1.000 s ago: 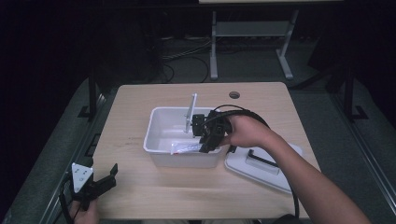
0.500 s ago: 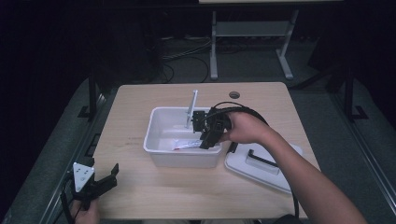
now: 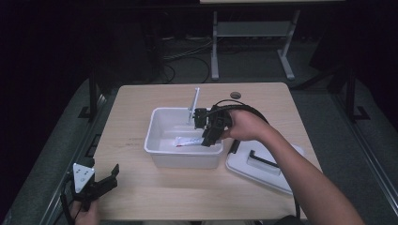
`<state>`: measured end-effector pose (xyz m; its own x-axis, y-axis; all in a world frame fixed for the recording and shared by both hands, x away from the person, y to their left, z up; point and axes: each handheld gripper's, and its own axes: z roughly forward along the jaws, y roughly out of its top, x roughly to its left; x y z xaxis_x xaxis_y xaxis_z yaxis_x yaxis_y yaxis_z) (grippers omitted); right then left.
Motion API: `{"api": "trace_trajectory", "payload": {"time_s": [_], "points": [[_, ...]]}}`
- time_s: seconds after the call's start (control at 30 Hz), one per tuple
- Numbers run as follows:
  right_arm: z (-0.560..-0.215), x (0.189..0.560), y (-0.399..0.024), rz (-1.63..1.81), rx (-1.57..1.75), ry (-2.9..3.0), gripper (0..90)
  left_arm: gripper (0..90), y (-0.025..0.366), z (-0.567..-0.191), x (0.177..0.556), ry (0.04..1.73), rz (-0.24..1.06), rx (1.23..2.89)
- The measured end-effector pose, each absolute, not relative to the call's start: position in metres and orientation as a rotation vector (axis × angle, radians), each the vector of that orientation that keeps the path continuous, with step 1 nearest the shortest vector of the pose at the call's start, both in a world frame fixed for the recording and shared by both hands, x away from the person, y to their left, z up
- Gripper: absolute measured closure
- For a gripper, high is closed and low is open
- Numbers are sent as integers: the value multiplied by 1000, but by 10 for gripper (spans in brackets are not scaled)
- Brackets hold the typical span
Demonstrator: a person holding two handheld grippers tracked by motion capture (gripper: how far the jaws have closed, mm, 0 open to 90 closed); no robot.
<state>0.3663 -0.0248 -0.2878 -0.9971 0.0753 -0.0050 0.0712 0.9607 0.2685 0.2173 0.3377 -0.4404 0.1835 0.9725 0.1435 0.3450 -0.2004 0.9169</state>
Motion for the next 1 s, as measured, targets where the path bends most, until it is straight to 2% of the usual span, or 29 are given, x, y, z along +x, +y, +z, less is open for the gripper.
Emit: {"api": "trace_trajectory", "payload": {"time_s": [1.0], "points": [[-328, 389, -16, 381, 173, 3153, 696, 150, 340, -440, 216, 1268, 1026, 1668]]}}
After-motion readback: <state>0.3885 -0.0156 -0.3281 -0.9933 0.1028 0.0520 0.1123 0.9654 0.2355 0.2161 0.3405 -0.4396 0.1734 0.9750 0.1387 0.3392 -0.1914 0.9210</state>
